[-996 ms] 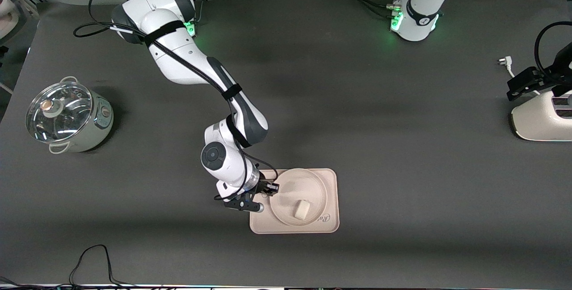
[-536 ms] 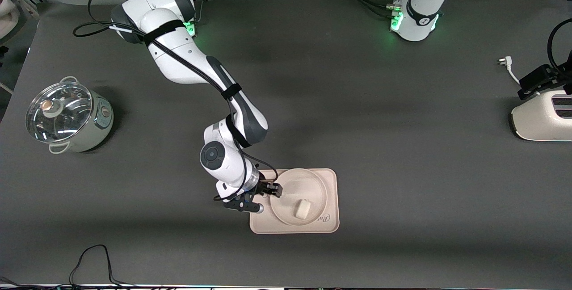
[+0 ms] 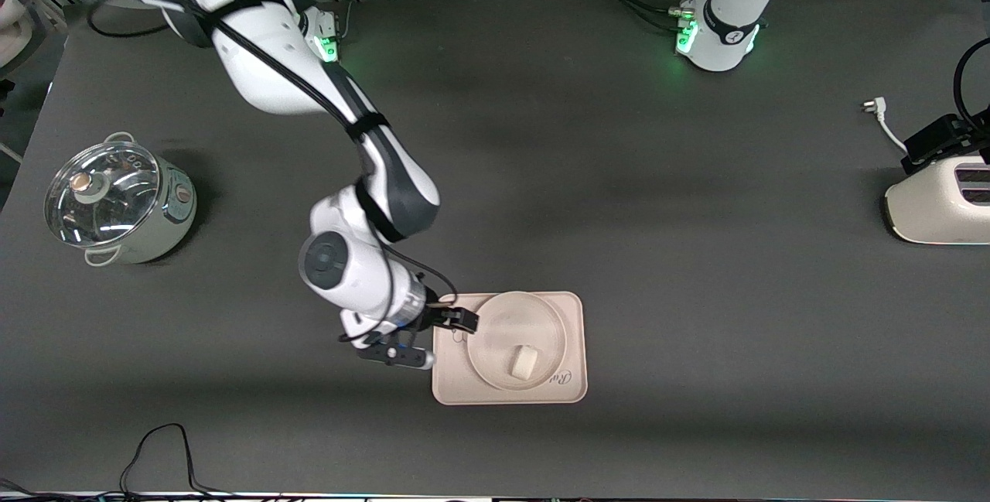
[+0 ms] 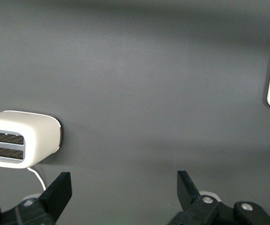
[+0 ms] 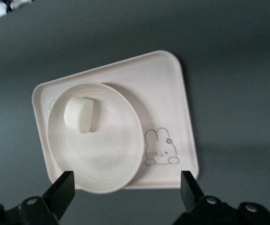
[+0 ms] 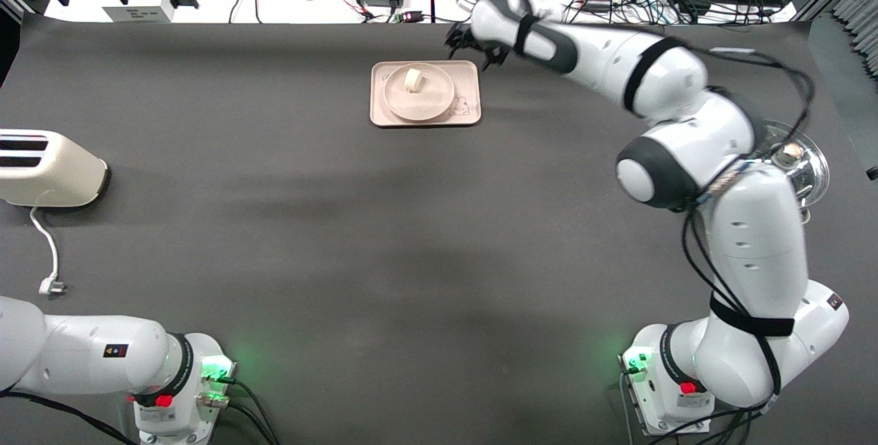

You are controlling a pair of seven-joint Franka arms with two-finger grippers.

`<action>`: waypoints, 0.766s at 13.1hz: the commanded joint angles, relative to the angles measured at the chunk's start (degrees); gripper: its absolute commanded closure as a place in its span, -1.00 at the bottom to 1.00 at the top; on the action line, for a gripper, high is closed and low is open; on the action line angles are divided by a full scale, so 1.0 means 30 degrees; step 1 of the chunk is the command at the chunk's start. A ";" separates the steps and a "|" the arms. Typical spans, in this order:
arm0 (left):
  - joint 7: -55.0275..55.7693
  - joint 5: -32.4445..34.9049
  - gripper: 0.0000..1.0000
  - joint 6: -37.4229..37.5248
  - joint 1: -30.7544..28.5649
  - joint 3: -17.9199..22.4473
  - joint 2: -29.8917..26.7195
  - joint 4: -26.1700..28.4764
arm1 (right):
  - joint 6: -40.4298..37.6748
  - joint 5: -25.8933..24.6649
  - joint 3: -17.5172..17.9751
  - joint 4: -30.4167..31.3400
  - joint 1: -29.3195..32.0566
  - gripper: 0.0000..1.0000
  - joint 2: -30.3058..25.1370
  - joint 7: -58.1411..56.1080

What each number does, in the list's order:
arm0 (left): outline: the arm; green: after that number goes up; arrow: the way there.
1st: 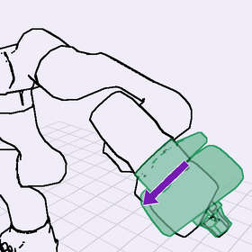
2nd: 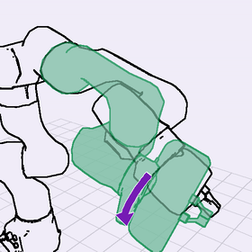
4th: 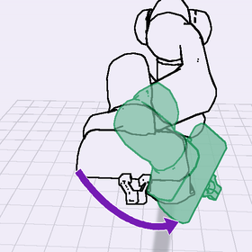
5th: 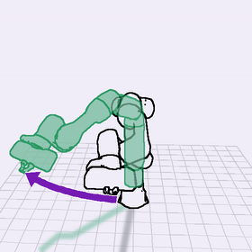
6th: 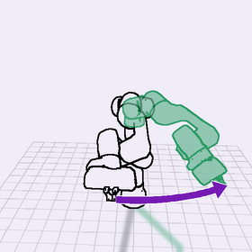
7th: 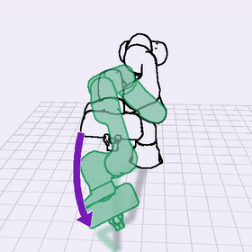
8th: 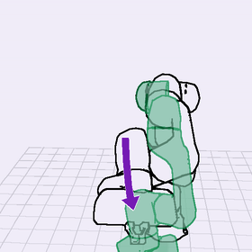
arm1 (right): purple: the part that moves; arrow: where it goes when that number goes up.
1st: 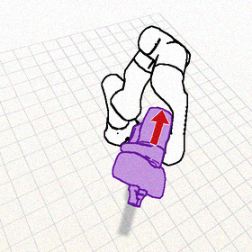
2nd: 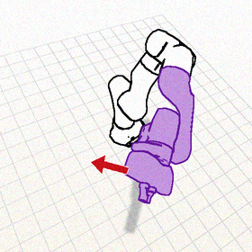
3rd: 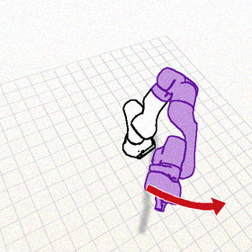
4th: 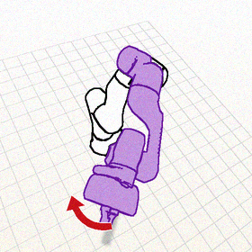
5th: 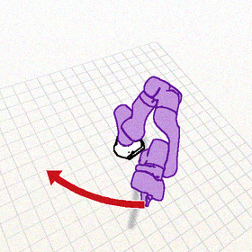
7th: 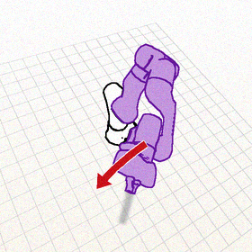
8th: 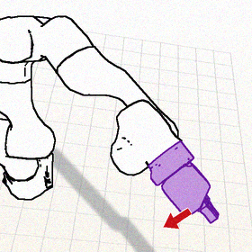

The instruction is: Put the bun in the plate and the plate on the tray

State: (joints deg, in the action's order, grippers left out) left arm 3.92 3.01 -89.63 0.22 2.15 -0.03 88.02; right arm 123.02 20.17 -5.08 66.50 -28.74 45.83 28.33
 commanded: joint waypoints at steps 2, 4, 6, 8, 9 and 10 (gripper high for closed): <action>-0.0341 -0.0064 -1.00 0.0373 -0.0161 -0.0041 0.0068 -0.0365 | -0.2646 -0.0803 0.0138 0.5276 0.1285 -1.00 -0.6560 -0.0448; -0.0312 -0.0064 -1.00 0.0373 -0.0161 -0.0041 0.0038 -0.0423 | -0.5307 -0.1127 0.0314 0.6742 0.2164 -1.00 -0.9489 -0.0972; -0.0283 -0.0093 -1.00 0.0577 -0.0132 -0.0041 -0.0020 -0.0453 | -0.8092 -0.2848 0.0722 0.7508 0.3422 -1.00 -1.1983 -0.2549; -0.0283 -0.0240 -1.00 0.0725 -0.0045 -0.0071 0.0038 -0.0366 | -1.0001 -0.3703 0.1395 0.7890 0.5265 -1.00 -1.3569 -0.4219; -0.0196 -0.0240 -1.00 0.0696 0.0014 -0.0100 0.0038 -0.0307 | -1.0502 -0.4229 0.1660 0.8124 0.6376 -1.00 -1.4098 -0.5388; -0.0166 -0.0240 -1.00 0.0725 0.0043 -0.0100 0.0038 -0.0220 | -1.0681 -0.4669 0.1663 0.8387 0.6996 -1.00 -1.4481 -0.6676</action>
State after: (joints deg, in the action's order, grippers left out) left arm 3.92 2.86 -88.65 0.10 1.90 -0.01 87.93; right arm 91.27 8.56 -1.81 87.38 -12.12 5.81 14.72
